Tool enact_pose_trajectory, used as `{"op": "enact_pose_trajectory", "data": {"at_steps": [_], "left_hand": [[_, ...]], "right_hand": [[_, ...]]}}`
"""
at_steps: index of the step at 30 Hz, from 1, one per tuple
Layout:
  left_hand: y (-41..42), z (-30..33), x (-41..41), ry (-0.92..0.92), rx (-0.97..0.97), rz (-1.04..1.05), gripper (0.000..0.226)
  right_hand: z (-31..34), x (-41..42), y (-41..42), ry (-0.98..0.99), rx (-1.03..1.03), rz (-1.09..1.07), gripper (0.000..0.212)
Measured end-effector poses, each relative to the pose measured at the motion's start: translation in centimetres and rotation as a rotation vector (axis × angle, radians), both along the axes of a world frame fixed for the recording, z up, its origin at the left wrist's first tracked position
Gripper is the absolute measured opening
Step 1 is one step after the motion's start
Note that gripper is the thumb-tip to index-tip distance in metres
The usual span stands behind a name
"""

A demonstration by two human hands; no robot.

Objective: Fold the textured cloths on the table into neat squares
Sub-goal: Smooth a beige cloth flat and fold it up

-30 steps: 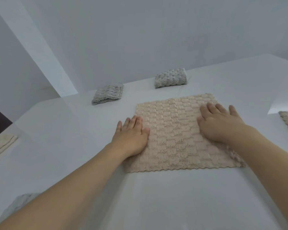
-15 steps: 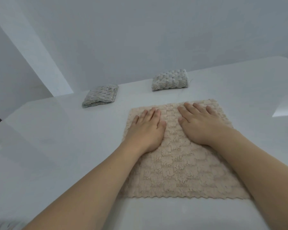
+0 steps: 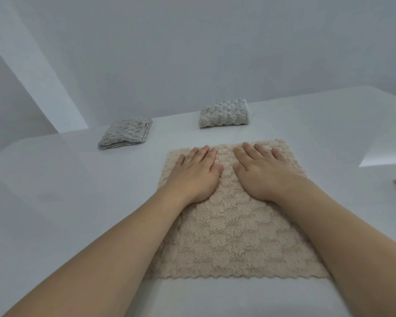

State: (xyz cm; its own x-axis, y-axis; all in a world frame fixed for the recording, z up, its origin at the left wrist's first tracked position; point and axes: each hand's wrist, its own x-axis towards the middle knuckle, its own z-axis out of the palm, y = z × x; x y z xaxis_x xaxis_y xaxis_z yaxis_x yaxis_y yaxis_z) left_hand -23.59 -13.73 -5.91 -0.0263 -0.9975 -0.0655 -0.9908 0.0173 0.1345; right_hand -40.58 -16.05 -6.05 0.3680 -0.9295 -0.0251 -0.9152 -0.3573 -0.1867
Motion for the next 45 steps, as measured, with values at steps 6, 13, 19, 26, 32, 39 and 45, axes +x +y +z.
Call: {"op": "enact_pose_trajectory", "data": {"at_steps": [6, 13, 19, 26, 32, 39, 45], "left_hand": [[0.7, 0.0, 3.1, -0.008, 0.007, 0.057, 0.060], [1.6, 0.5, 6.0, -0.088, 0.062, 0.136, 0.060], [5.6, 2.1, 2.3, -0.116, -0.218, 0.047, 0.060], [8.8, 0.1, 0.7, -0.006, -0.023, 0.003, 0.060], [9.8, 0.7, 3.6, -0.053, 0.047, 0.120, 0.062], [13.6, 0.5, 2.3, -0.036, 0.043, -0.072, 0.066], [15.5, 3.2, 4.1, -0.083, -0.148, -0.135, 0.067]], "right_hand": [[0.4, -2.4, -1.0, 0.002, 0.032, -0.101, 0.056], [0.4, -2.5, -1.0, -0.009, 0.028, -0.139, 0.056], [1.4, -0.6, 0.0, -0.013, -0.084, -0.149, 0.057], [0.1, 0.5, 1.5, -0.029, 0.024, -0.028, 0.057], [1.3, -0.6, 3.8, -0.005, 0.040, -0.181, 0.061], [0.6, -1.9, 11.9, 0.027, 0.022, -0.049, 0.060], [2.2, -4.9, 13.6, -0.122, -0.156, -0.125, 0.043]]}}
